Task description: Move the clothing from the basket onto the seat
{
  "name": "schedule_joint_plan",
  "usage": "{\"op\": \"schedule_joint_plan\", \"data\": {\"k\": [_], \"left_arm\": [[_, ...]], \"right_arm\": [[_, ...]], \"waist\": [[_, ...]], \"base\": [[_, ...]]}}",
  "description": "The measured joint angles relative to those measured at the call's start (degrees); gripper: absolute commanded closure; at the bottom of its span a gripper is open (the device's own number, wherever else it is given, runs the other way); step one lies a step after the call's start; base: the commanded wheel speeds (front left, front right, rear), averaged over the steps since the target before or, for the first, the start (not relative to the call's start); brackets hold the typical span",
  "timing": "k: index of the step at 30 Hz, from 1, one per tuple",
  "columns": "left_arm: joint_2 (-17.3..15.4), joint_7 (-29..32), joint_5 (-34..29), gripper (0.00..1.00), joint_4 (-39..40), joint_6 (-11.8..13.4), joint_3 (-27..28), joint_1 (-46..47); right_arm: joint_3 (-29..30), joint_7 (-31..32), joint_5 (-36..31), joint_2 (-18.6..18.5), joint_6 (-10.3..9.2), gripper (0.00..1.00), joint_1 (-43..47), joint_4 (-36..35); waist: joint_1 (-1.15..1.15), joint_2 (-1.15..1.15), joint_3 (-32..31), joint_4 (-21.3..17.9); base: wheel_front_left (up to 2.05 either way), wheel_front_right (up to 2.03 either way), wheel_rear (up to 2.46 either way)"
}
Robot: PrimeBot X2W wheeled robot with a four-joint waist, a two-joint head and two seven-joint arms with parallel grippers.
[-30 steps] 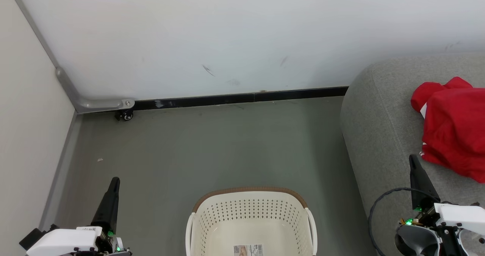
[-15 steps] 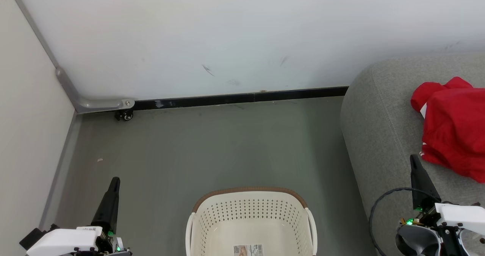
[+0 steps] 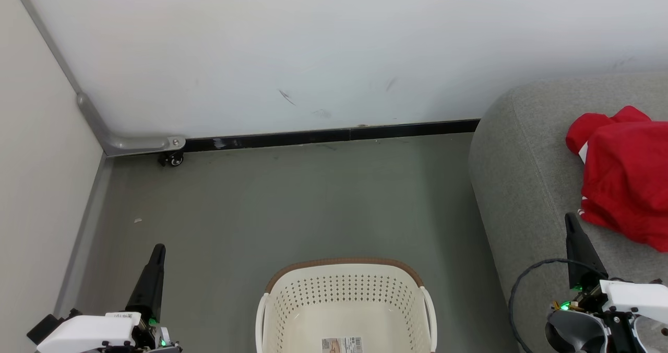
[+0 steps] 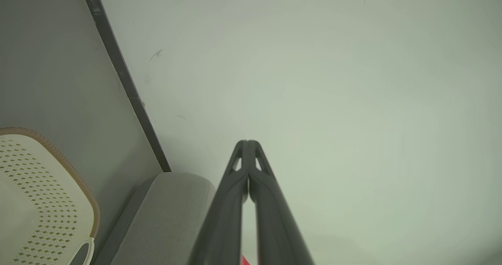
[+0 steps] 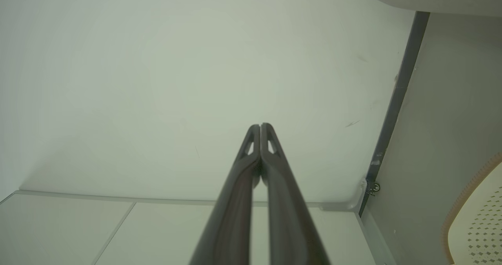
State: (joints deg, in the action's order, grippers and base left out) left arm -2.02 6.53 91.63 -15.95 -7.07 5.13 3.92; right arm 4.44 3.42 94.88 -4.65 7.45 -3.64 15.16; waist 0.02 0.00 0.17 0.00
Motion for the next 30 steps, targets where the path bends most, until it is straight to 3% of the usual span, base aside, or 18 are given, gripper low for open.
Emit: {"op": "schedule_joint_plan", "data": {"k": [30], "left_arm": [[0.00,0.00,0.01,1.00,0.02,0.00,-0.05,-0.01]], "right_arm": [[0.22,0.11,-0.01,0.02,0.00,1.00,0.00,0.01]], "waist": [[0.00,0.00,0.00,0.00]], "base": [[0.00,0.00,0.00]]}}
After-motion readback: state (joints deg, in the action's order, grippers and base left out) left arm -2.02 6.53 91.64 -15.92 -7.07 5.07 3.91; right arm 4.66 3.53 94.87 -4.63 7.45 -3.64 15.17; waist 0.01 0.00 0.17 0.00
